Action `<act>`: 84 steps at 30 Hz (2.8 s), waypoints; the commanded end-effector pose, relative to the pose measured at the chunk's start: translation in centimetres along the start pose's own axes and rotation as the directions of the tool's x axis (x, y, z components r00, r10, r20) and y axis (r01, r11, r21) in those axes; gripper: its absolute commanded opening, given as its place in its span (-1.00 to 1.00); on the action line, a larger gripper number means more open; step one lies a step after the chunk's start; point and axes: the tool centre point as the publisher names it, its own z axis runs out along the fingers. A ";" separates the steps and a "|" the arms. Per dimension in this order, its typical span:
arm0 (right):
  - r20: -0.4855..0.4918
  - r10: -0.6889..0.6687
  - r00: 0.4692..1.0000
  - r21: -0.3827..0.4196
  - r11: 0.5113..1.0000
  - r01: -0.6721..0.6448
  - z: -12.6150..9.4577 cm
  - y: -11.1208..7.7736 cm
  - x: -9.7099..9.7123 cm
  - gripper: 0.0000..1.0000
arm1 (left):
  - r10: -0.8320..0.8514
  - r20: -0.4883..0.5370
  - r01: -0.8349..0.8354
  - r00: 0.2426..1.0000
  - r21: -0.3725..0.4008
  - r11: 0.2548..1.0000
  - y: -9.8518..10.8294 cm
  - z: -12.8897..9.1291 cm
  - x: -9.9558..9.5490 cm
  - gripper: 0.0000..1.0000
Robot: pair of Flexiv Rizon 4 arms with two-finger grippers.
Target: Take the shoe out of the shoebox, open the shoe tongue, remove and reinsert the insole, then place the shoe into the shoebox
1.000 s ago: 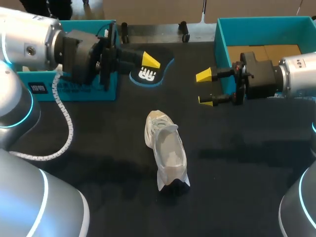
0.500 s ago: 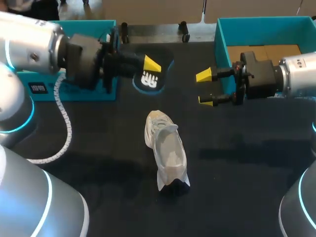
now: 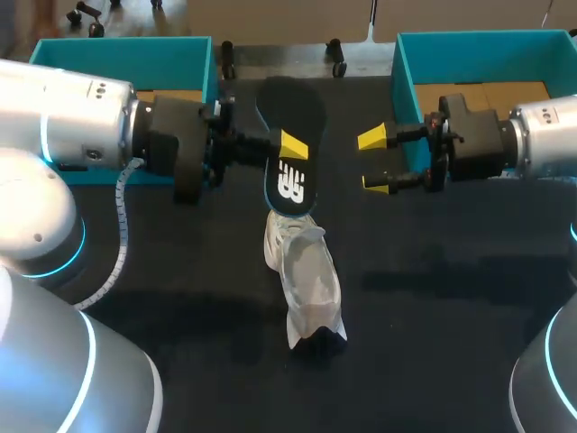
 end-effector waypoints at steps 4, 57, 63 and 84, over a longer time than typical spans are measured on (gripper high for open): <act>0.000 0.000 1.000 -0.002 1.000 0.000 0.1 0.0 -0.1 1.00 | 0.002 0.000 -0.002 1.000 -0.001 1.000 -0.1 -0.1 0.0 -1.00; 0.012 -0.032 0.999 0.039 0.999 0.032 5.3 2.2 1.0 0.80 | 0.109 0.119 -0.105 0.987 -0.044 0.994 4.1 4.4 7.1 -1.00; 0.001 -0.019 1.000 0.031 0.999 0.018 5.3 2.5 0.8 0.40 | 0.115 0.125 -0.109 0.986 -0.047 0.993 4.0 4.4 7.1 -1.00; -0.027 0.008 1.000 0.031 1.000 -0.007 6.0 2.5 0.9 -0.36 | 0.130 0.134 -0.122 0.982 -0.065 0.990 4.3 4.5 6.9 -1.00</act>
